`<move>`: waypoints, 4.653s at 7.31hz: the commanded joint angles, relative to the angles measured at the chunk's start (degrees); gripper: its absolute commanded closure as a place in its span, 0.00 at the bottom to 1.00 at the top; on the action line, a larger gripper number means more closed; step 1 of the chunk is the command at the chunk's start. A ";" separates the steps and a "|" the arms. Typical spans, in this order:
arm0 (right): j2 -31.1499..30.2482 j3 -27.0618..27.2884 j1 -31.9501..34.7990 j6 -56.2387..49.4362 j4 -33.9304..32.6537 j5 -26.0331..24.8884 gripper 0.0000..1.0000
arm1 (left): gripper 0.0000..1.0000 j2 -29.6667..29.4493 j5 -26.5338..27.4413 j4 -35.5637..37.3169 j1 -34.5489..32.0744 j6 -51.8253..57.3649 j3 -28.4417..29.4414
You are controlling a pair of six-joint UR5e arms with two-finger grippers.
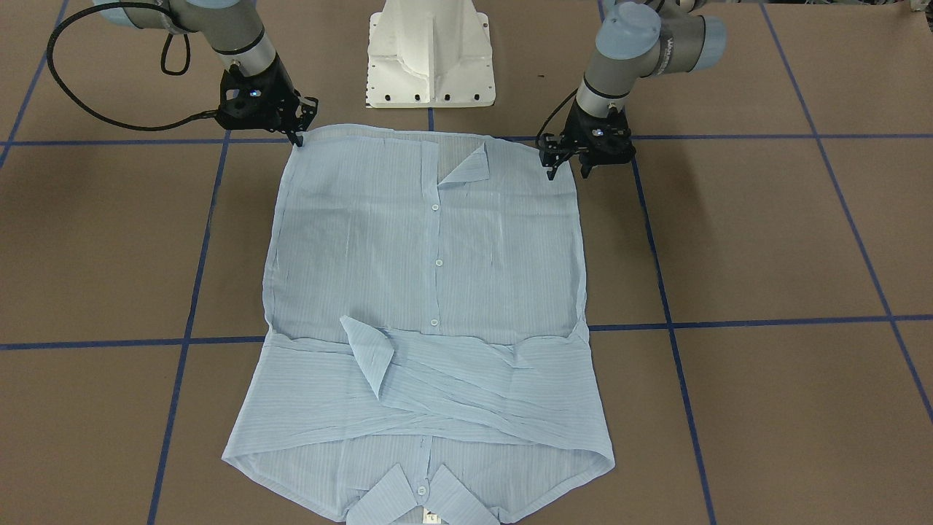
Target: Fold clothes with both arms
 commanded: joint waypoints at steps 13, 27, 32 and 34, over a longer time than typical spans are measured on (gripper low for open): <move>-0.22 -0.12 0.24 0.00 -0.09 0.09 1.00 | 0.51 -0.71 0.14 2.83 3.37 -2.66 -0.65; -0.13 -0.47 0.32 -0.09 -0.09 0.09 1.00 | 0.72 -0.98 0.23 7.49 4.08 -2.58 -2.58; 0.48 -0.12 2.42 -0.09 0.00 1.05 1.00 | 1.00 -0.72 0.05 7.49 3.38 -4.53 -4.68; 0.48 -0.21 5.49 -0.61 0.00 2.71 1.00 | 1.00 -0.27 0.05 7.57 2.85 -0.92 -5.31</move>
